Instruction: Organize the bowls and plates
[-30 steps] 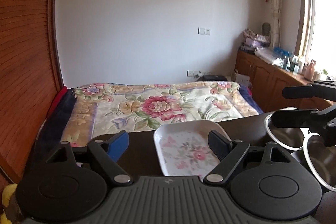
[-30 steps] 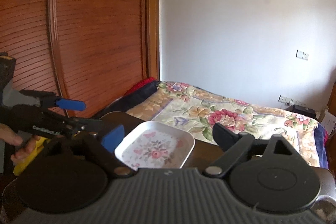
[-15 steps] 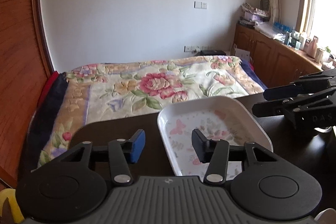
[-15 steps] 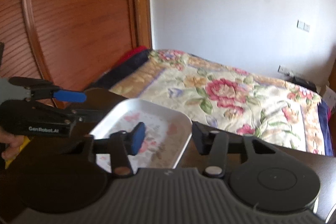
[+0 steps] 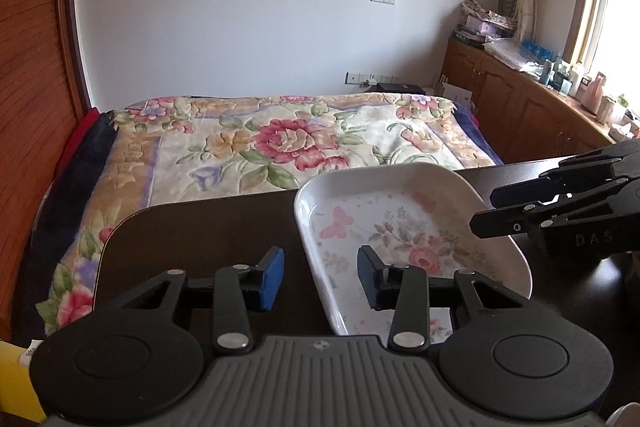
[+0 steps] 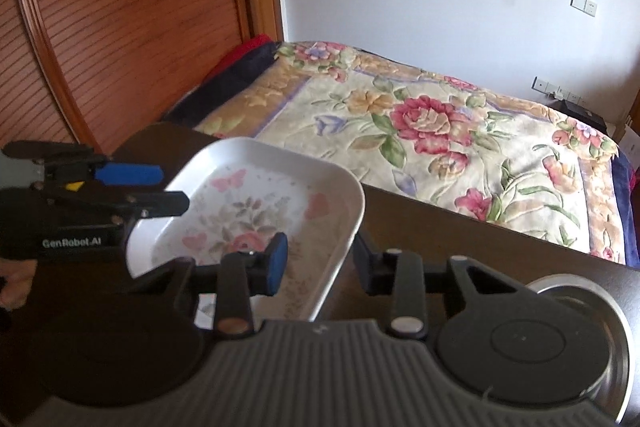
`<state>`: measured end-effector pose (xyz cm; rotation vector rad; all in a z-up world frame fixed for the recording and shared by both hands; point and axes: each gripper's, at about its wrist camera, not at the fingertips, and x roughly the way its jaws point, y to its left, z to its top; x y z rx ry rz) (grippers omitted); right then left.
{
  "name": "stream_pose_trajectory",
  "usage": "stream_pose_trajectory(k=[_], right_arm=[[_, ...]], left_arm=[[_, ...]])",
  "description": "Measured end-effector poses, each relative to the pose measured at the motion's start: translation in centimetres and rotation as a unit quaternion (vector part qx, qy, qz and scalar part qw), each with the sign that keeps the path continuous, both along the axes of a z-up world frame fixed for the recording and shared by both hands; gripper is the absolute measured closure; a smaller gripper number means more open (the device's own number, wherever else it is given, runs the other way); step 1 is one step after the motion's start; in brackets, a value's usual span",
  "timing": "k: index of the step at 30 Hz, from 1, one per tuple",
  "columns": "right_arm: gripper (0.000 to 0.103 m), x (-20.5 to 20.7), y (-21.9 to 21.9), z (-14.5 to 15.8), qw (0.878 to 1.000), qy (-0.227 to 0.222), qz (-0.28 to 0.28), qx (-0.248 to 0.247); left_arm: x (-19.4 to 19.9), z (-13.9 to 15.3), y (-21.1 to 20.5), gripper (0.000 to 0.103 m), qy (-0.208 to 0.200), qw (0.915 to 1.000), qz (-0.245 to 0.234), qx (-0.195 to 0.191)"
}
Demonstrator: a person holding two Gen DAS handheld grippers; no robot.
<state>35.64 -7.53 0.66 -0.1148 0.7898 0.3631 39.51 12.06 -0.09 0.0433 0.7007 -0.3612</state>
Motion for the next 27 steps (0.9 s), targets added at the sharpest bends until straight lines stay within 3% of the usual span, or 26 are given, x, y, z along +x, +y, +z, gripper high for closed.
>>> stream_pose_trajectory(k=[7, 13, 17, 23, 27], right_arm=[[0.066, 0.5, -0.2, -0.4, 1.000, 0.008, 0.004, 0.000], [0.066, 0.8, 0.0, -0.9, 1.000, 0.016, 0.007, -0.006], [0.075, 1.0, 0.1, -1.3, 1.000, 0.027, 0.011, -0.007], [0.090, 0.9, -0.3, -1.5, 1.000, 0.029, 0.008, 0.001], [0.091, 0.3, 0.0, -1.1, 1.000, 0.019, 0.010, 0.009]], left_arm=[[-0.1, -0.4, 0.1, 0.039, 0.008, 1.0000, 0.001, -0.003], [-0.2, -0.9, -0.1, 0.052, 0.015, 0.9999, -0.001, -0.005], [-0.3, -1.0, -0.1, 0.060, 0.014, 0.9999, 0.003, -0.001], [-1.3, -1.0, 0.7, 0.062, 0.016, 0.9997, 0.014, -0.011], [-2.4, -0.4, 1.2, 0.062, 0.011, 0.9996, 0.025, -0.013]])
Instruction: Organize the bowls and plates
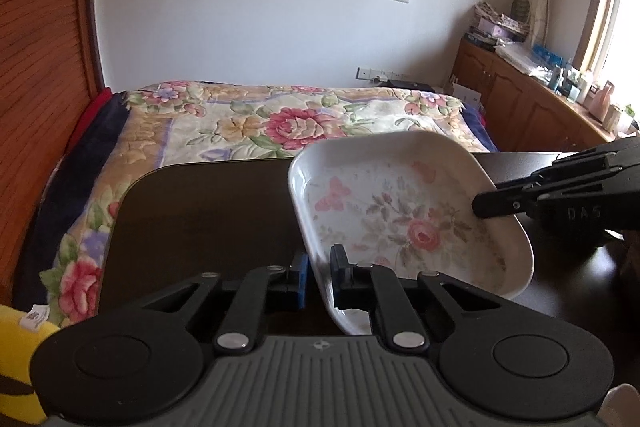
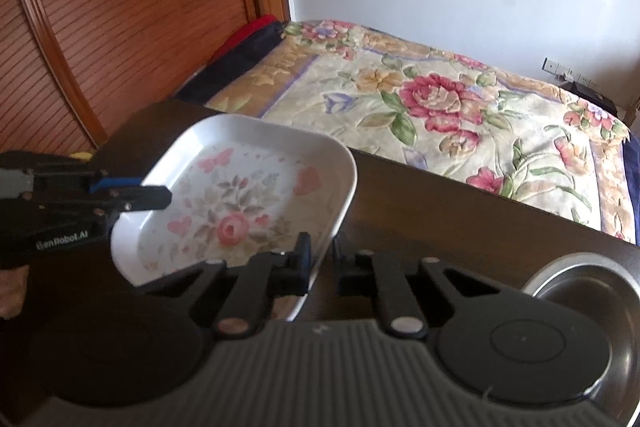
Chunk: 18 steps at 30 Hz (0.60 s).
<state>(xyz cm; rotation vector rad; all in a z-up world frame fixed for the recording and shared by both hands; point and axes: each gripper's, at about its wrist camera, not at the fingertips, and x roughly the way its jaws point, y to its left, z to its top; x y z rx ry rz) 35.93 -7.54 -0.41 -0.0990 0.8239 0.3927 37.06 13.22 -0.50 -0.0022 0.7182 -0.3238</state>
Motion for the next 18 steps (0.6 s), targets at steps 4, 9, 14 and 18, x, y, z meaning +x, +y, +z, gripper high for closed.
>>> stream_pose_trajectory(k=[4, 9, 14, 18], right_arm=[[0.093, -0.9, 0.2, 1.2, 1.000, -0.020, 0.000, 0.010], [0.093, -2.6, -0.2, 2.6, 0.999, -0.040, -0.002, 0.029], [0.093, -4.8, -0.7, 4.2, 0.997, -0.055, 0.000, 0.058], [0.093, -6.8, -0.6, 5.3, 0.995, -0.073, 0.004, 0.069]], left_arm=[[-1.5, 1.3, 0.3, 0.062, -0.011, 0.9999, 0.007, -0.003], [-4.5, 3.9, 0.2, 0.062, -0.038, 0.9992, 0.010, 0.005], [-7.4, 6.1, 0.5, 0.062, -0.060, 0.9980, 0.016, 0.013], [-9.8, 7.1, 0.5, 0.062, -0.072, 0.9970, 0.019, 0.021]])
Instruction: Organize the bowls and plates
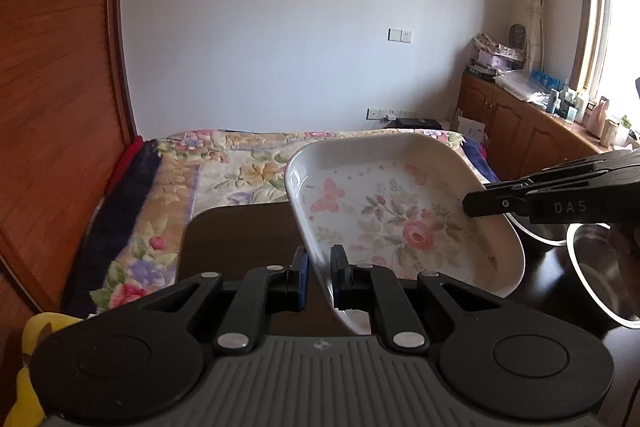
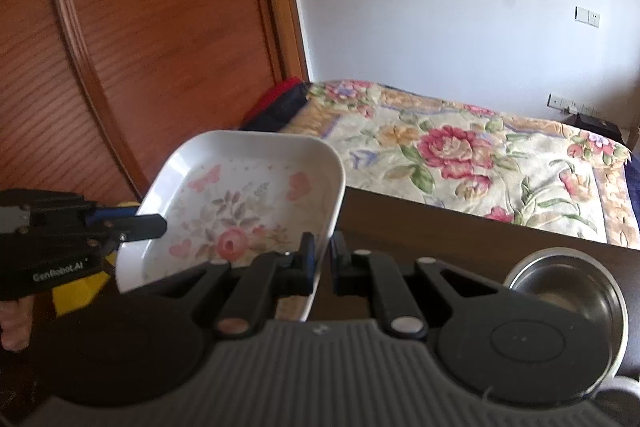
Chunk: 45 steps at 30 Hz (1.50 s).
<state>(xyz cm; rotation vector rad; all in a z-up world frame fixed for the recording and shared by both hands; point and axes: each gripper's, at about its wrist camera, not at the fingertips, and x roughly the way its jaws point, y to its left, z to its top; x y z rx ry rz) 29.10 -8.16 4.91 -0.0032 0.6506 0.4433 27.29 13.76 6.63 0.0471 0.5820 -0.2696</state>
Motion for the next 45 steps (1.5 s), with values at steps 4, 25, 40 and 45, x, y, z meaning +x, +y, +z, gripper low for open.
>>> stream_pose_trajectory(k=[4, 25, 40, 45], right_arm=[[0.093, -2.0, 0.1, 0.7, 1.000, -0.012, 0.005, 0.003], [0.093, -10.6, -1.9, -0.7, 0.999, -0.027, -0.003, 0.029], [0.093, -14.9, -4.0, -3.1, 0.999, -0.022, -0.005, 0.037], [0.093, -15.0, -4.1, -4.1, 0.999, -0.015, -0.004, 0.034]], left_arm=[[-2.2, 0.7, -0.2, 0.062, -0.010, 0.9999, 0.000, 0.008], [-11.0, -1.3, -2.0, 0.062, -0.013, 0.9998, -0.015, -0.004], [-14.0, -4.1, -3.6, 0.062, -0.005, 0.9995, -0.026, -0.017], [-14.2, -5.5, -3.7, 0.062, 0.002, 0.9996, -0.023, -0.013]])
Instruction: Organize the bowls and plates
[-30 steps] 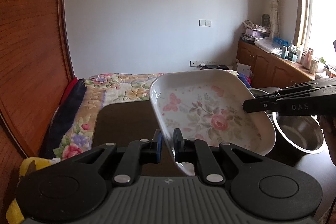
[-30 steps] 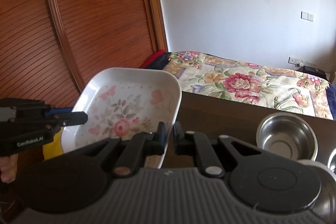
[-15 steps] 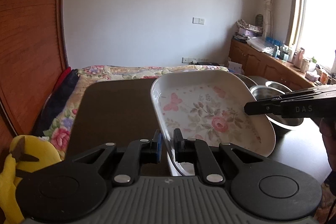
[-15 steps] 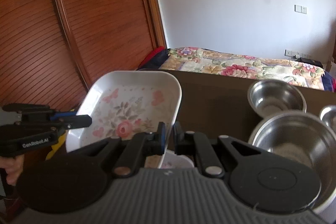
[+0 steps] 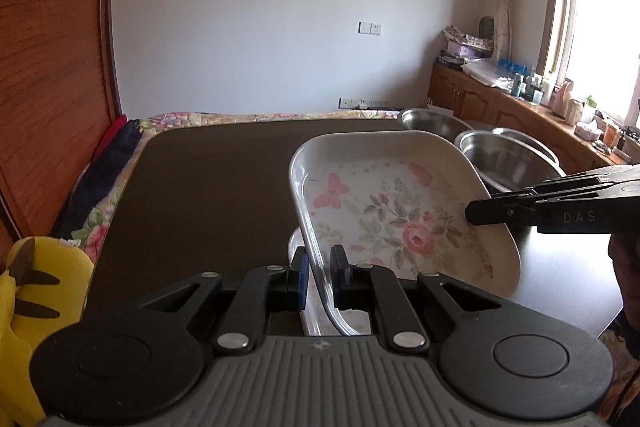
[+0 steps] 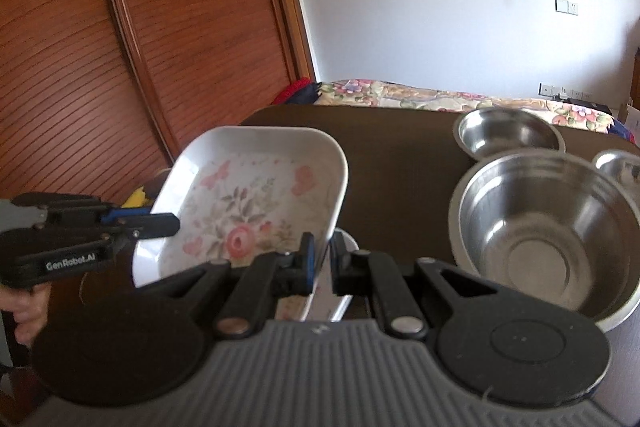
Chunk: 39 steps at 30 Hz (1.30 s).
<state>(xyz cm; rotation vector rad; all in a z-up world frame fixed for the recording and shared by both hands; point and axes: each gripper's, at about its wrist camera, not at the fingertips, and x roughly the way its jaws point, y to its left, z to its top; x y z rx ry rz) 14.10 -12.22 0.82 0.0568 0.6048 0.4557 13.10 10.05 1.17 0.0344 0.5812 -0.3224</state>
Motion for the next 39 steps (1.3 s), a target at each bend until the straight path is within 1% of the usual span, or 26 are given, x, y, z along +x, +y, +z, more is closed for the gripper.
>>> stream_pose_trajectory(k=[5, 17, 21, 28, 36, 39], right_arm=[[0.093, -0.2, -0.1, -0.9, 1.000, 0.013, 0.004, 0.004], [0.093, -0.7, -0.2, -2.0, 1.000, 0.016, 0.006, 0.002], [0.093, -0.2, 0.0, -2.5, 1.000, 0.025, 0.006, -0.001], [0.093, -0.3, 0.5, -2.3, 1.000, 0.015, 0.003, -0.005], [0.089, -0.9, 0.9, -2.7, 1.000, -0.013, 0.000, -0.027], [0.089, -0.9, 0.6, -2.8, 1.000, -0.017, -0.005, -0.024]], left_arm=[[0.4, -0.6, 0.0, 0.062, 0.012, 0.9999, -0.001, -0.006], [0.8, -1.6, -0.1, 0.062, 0.020, 0.9998, 0.006, -0.006], [0.9, -1.8, -0.2, 0.062, 0.020, 0.9997, 0.007, -0.006], [0.9, -2.1, 0.0, 0.062, 0.023, 0.9996, 0.013, -0.014], [1.2, -2.4, -0.1, 0.061, 0.025, 0.9993, 0.021, -0.016], [1.1, -2.4, -0.1, 0.061, 0.022, 0.9994, 0.022, -0.017]])
